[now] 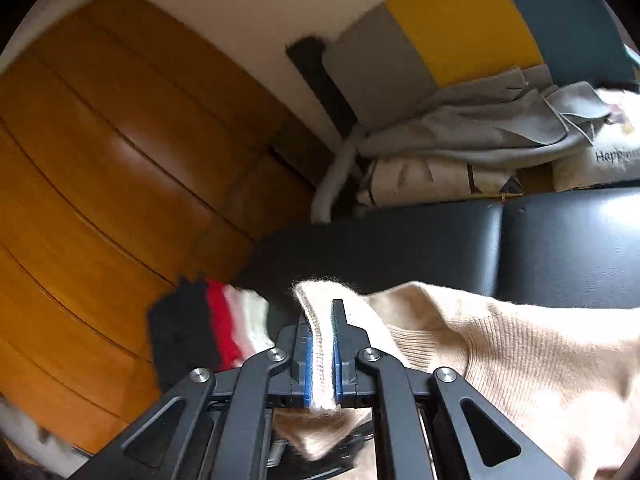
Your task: Fold clothes
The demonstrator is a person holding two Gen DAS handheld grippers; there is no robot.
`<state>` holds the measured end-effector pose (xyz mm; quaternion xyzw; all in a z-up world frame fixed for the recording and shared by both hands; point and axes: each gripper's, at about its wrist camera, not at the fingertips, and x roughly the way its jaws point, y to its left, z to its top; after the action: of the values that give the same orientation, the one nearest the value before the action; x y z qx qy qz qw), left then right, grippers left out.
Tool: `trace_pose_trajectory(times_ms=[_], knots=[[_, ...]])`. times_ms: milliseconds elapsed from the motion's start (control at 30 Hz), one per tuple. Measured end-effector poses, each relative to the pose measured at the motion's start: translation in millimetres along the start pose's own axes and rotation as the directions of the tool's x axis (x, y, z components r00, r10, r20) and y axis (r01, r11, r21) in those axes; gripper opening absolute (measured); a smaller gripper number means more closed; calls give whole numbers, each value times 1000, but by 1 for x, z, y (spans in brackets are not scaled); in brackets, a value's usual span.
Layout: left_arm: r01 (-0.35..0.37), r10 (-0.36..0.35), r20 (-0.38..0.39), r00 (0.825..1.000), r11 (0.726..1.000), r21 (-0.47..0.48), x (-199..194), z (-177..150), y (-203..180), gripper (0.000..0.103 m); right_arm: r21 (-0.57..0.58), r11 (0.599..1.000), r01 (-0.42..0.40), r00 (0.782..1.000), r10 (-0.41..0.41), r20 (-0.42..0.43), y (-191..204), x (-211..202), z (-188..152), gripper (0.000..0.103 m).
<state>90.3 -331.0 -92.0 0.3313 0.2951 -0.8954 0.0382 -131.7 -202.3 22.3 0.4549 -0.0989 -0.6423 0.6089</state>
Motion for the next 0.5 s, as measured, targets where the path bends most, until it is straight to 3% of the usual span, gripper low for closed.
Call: trace_pose_trajectory(times_ms=[100, 267, 433, 500], knots=[[-11, 12, -25, 1000, 1000, 7, 2, -7, 2, 33, 32, 999, 16, 998, -17, 53, -13, -34, 3, 8], [-11, 11, -58, 998, 1000, 2, -5, -24, 13, 33, 151, 981, 118, 981, -139, 135, -70, -95, -11, 8], [16, -19, -45, 999, 998, -62, -17, -27, 21, 33, 345, 906, 245, 948, -299, 113, -157, -124, -39, 8], [18, -22, -28, 999, 994, -111, -23, -26, 28, 33, 414, 872, 261, 940, -328, 98, -188, -125, -48, 8]])
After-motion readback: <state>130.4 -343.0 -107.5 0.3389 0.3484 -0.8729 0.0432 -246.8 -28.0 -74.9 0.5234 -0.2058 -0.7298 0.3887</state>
